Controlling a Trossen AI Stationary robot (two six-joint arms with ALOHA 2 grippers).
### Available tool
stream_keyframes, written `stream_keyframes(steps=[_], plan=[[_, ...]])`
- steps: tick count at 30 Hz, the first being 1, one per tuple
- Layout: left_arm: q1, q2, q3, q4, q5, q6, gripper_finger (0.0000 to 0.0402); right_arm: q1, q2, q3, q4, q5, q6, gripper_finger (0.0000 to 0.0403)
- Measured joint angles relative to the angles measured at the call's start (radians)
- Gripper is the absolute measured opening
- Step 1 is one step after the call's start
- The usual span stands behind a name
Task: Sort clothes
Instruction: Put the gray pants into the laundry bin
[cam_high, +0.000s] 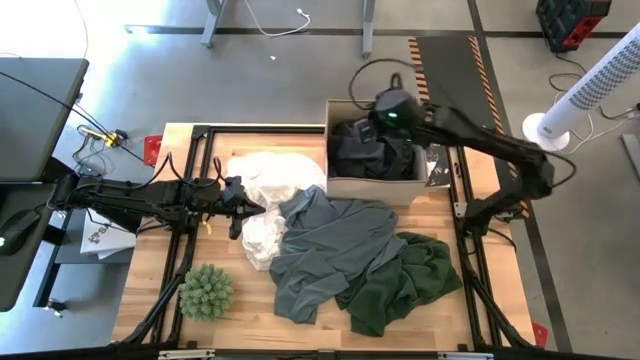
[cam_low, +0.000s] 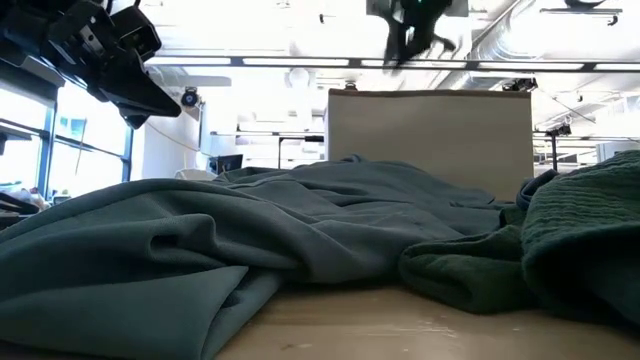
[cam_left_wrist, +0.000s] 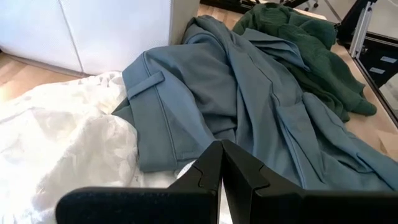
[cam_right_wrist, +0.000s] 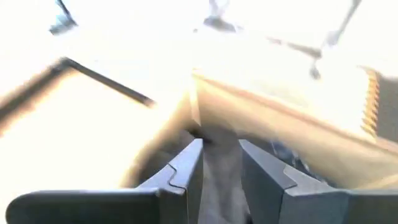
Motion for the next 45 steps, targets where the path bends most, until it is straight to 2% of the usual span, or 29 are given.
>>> stream_keyframes(steps=[4, 8, 11, 15, 18, 21, 29, 32, 35, 38, 40, 41, 45], plan=[[0.000, 0.000, 0.000, -0.005, 0.001, 0.000, 0.0007, 0.145, -0.060, 0.027, 0.057, 0.033, -0.094, 0.0096], [-0.001, 0.000, 0.000, -0.009, 0.005, 0.000, 0.0007, 0.365, -0.052, -0.033, 0.143, 0.033, -0.187, 0.0096], [-0.001, 0.000, 0.000, -0.008, 0.006, 0.000, 0.0007, 0.504, -0.022, -0.126, 0.236, 0.062, -0.146, 0.0096], [-0.001, 0.000, 0.000, -0.003, 0.006, 0.001, 0.0007, 0.613, 0.061, -0.277, 0.402, 0.056, -0.021, 0.0096], [-0.001, 0.000, 0.000, 0.003, 0.006, 0.011, 0.0007, 0.633, 0.142, -0.340, 0.501, 0.027, 0.030, 0.0097], [-0.001, 0.000, 0.000, 0.017, 0.005, 0.025, 0.0007, 0.609, 0.227, -0.348, 0.511, 0.008, 0.047, 0.0108], [-0.001, 0.000, 0.000, 0.021, -0.013, 0.044, 0.0007, 0.514, 0.444, -0.349, 0.521, -0.085, -0.016, 0.0191], [-0.001, 0.000, 0.000, 0.021, -0.013, 0.044, 0.0007, 0.495, 0.534, -0.345, 0.521, -0.138, -0.015, 0.0207], [-0.001, 0.000, 0.000, 0.020, -0.013, 0.044, 0.0007, 0.496, 0.607, -0.338, 0.519, -0.140, -0.036, 0.0182], [-0.001, 0.000, 0.000, 0.014, -0.014, 0.032, 0.0007, 0.505, 0.634, -0.335, 0.529, -0.102, -0.018, 0.0108], [-0.001, 0.000, 0.000, 0.013, -0.015, 0.025, 0.0007, 0.504, 0.622, -0.335, 0.521, -0.103, 0.016, 0.0045], [-0.002, 0.000, 0.000, 0.014, -0.014, 0.025, 0.0007, 0.503, 0.607, -0.335, 0.512, -0.104, 0.022, 0.0027], [-0.003, 0.000, 0.000, 0.013, -0.015, 0.007, 0.0007, 0.502, 0.504, -0.278, 0.388, -0.051, 0.013, 0.0027]])
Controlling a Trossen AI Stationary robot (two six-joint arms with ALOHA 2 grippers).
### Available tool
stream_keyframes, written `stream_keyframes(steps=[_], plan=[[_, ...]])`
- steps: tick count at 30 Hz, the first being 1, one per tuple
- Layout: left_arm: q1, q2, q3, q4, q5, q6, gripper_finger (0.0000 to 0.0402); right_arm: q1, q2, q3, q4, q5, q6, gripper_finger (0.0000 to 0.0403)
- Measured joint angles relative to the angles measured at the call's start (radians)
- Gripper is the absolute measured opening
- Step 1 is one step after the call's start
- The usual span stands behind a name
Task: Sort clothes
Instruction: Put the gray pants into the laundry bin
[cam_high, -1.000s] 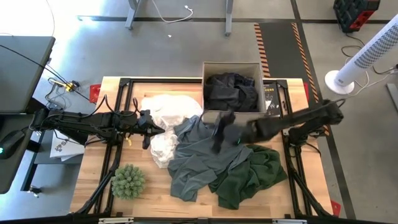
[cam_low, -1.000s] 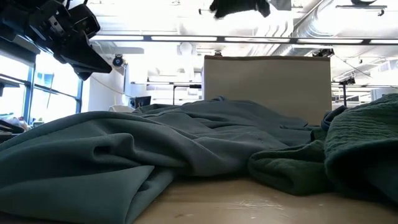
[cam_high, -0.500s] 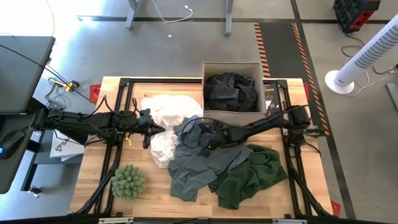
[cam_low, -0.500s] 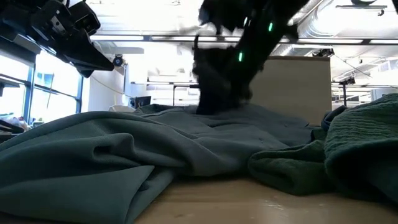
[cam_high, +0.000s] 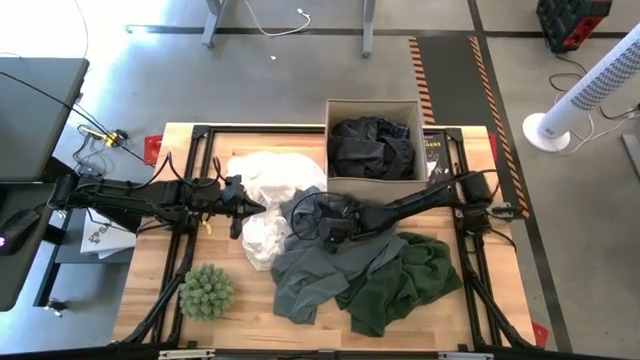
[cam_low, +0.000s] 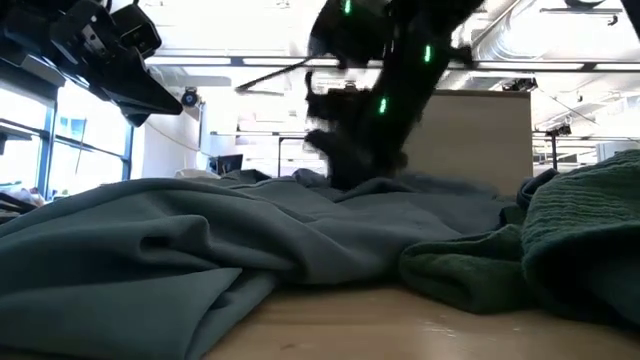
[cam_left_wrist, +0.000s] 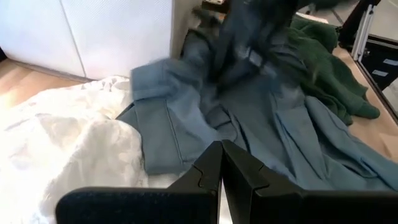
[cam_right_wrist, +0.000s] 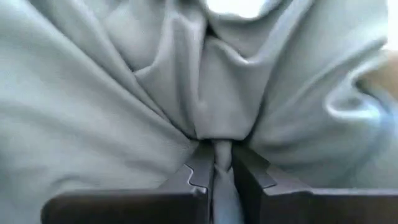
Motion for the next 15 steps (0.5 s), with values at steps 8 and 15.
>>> stream_keyframes(steps=[8, 15], plan=[[-0.003, 0.000, 0.000, 0.003, 0.000, -0.008, 0.0007, 0.089, -0.261, 0.318, -0.012, 0.416, -0.302, 0.0018], [-0.003, 0.000, 0.000, 0.008, -0.002, 0.008, 0.0007, 0.101, -0.309, 0.724, 0.301, 0.920, -1.149, 0.0017]])
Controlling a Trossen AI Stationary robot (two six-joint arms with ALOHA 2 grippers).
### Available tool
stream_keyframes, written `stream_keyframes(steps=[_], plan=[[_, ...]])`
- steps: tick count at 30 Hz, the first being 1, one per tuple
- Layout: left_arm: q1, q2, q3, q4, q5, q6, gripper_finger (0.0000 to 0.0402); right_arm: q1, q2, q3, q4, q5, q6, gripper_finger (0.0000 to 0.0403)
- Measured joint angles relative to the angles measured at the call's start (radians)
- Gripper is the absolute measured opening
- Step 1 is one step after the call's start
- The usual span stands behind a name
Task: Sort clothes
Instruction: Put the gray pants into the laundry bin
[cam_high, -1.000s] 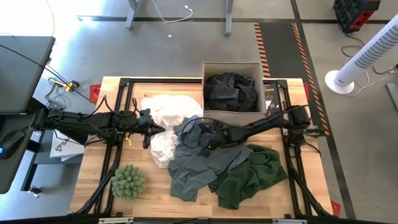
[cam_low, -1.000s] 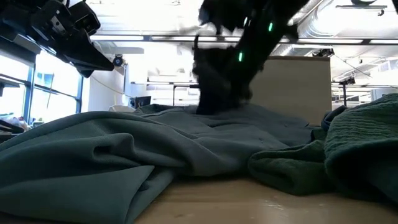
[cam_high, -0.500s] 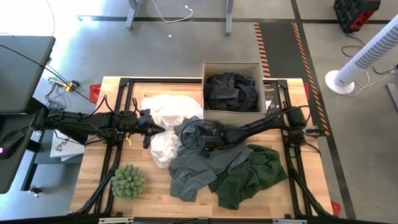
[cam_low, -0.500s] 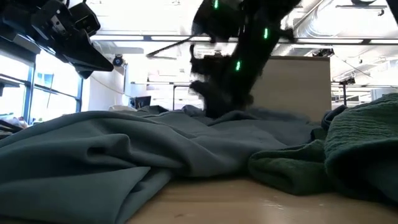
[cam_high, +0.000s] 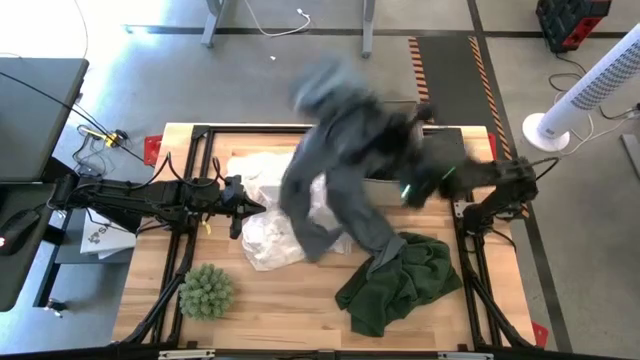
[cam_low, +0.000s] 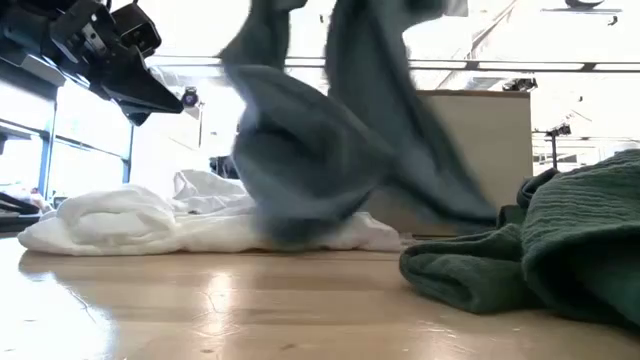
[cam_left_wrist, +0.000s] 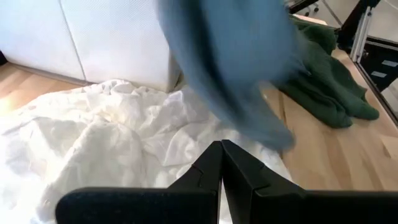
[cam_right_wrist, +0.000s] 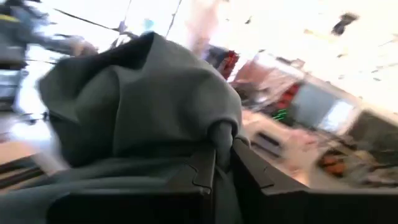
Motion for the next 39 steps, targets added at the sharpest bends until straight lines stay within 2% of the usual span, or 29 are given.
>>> stream_keyframes(steps=[2, 4, 6, 8, 10, 12, 14, 16, 19, 22, 26, 29, 31, 33, 36, 39], plan=[[0.000, 0.000, 0.000, 0.003, -0.001, 0.011, 0.0007, -0.046, 0.001, 0.088, 0.068, -0.042, -0.166, 0.0017], [0.000, 0.000, 0.000, 0.011, -0.001, 0.011, 0.0007, -0.106, 0.006, 0.164, 0.077, -0.085, -0.253, 0.0017], [0.000, 0.000, 0.000, 0.020, -0.001, 0.012, 0.0007, -0.175, 0.008, 0.216, 0.061, -0.093, -0.277, 0.0016], [0.000, 0.000, 0.000, 0.019, -0.001, 0.012, 0.0007, -0.250, 0.001, 0.236, 0.001, -0.090, -0.234, 0.0016], [0.000, 0.000, 0.000, 0.016, -0.001, 0.012, 0.0007, -0.312, -0.001, 0.238, -0.150, -0.084, -0.093, 0.0016], [0.000, 0.000, 0.000, 0.015, 0.000, 0.012, 0.0007, -0.356, 0.001, 0.227, -0.418, -0.146, 0.149, 0.0016], [0.000, 0.000, 0.000, 0.015, 0.009, 0.012, 0.0007, -0.396, 0.004, 0.188, -0.703, -0.319, 0.469, 0.0016], [0.000, 0.000, 0.000, 0.015, 0.019, 0.012, 0.0007, -0.440, 0.006, 0.104, -0.915, -0.513, 0.774, 0.0016], [0.000, 0.000, 0.000, 0.015, 0.028, 0.012, 0.0007, -0.493, 0.006, -0.114, -1.099, -0.646, 1.038, 0.0016], [0.000, 0.000, 0.000, 0.015, 0.027, 0.012, 0.0007, -0.525, 0.006, -0.400, -1.070, -0.744, 1.170, 0.0016], [0.000, 0.000, 0.000, 0.017, 0.026, 0.013, 0.0007, -0.576, 0.004, -0.753, -0.719, -0.970, 1.174, 0.0017], [0.000, 0.000, 0.000, 0.029, 0.026, 0.030, 0.0007, -0.615, 0.001, -0.904, -0.516, -1.048, 1.199, 0.0036], [0.000, 0.000, 0.000, 0.037, 0.026, 0.044, 0.0007, -0.641, -0.002, -0.923, -0.501, -1.072, 1.225, 0.0058], [0.000, 0.000, 0.000, 0.045, 0.025, 0.045, 0.0007, -0.665, -0.006, -0.889, -0.558, -1.096, 1.212, 0.0082], [0.000, 0.000, 0.000, 0.047, 0.020, 0.046, 0.0007, -0.690, -0.011, -0.764, -0.699, -1.112, 1.164, 0.0118], [0.000, 0.000, 0.000, 0.046, 0.019, 0.043, 0.0007, -0.694, -0.025, -0.573, -0.841, -1.098, 1.156, 0.0145]])
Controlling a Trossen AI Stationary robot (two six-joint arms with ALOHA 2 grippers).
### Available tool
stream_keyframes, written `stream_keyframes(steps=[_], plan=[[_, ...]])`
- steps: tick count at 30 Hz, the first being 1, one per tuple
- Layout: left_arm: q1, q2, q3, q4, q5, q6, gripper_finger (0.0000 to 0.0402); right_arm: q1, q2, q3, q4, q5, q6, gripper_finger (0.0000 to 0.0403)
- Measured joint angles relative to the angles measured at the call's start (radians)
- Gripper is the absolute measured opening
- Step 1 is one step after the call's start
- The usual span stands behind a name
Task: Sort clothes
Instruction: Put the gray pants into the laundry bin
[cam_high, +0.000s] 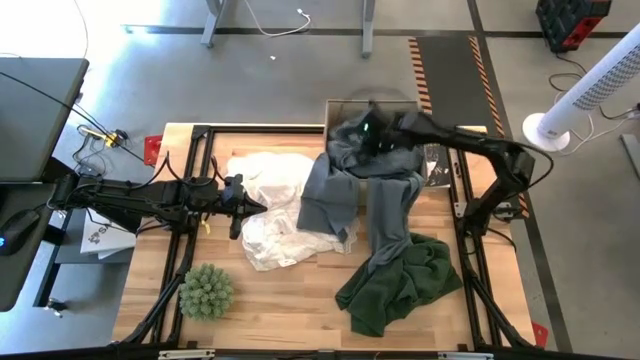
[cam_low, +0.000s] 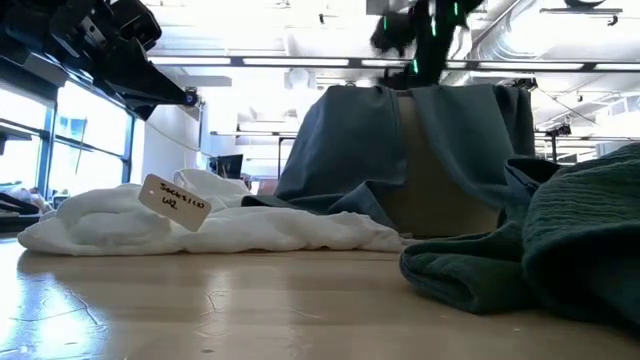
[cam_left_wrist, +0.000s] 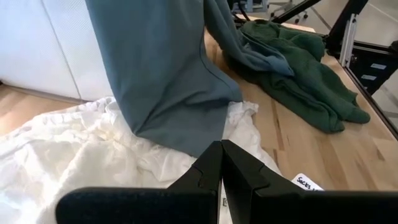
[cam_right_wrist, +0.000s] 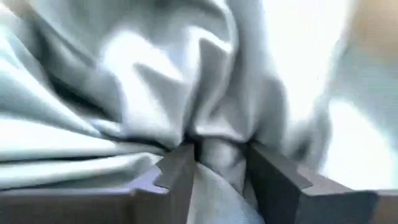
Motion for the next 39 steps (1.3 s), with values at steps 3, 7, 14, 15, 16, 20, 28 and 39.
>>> stream_keyframes(steps=[3, 7, 14, 15, 16, 20, 28, 39], plan=[[0.000, 0.000, 0.000, -0.003, 0.000, -0.006, 0.0007, 0.018, -0.008, 0.189, -0.173, 0.016, 0.004, 0.0157], [0.000, 0.000, 0.000, -0.010, -0.002, -0.023, 0.0007, 0.109, -0.006, 0.377, -0.403, 0.081, 0.058, 0.0159], [0.000, 0.000, 0.000, -0.009, -0.002, -0.023, 0.0007, 0.456, -0.008, 0.389, -0.553, 0.193, 0.328, 0.0159], [0.000, 0.000, 0.000, -0.009, -0.002, -0.023, 0.0007, 0.511, -0.008, 0.358, -0.552, 0.180, 0.395, 0.0159], [0.000, 0.000, 0.000, -0.009, -0.002, -0.023, 0.0007, 0.560, -0.008, 0.320, -0.549, 0.166, 0.465, 0.0159], [0.000, 0.000, 0.000, -0.009, -0.002, -0.023, 0.0007, 0.708, -0.007, 0.152, -0.546, 0.022, 0.801, 0.0160], [0.000, 0.000, 0.000, 0.007, -0.002, -0.006, 0.0007, 0.806, -0.007, -0.216, -0.379, -0.073, 1.149, 0.0200], [0.000, 0.000, 0.000, 0.017, -0.001, -0.005, 0.0007, 0.658, -0.007, -0.635, 0.499, 0.277, 0.964, 0.0150]])
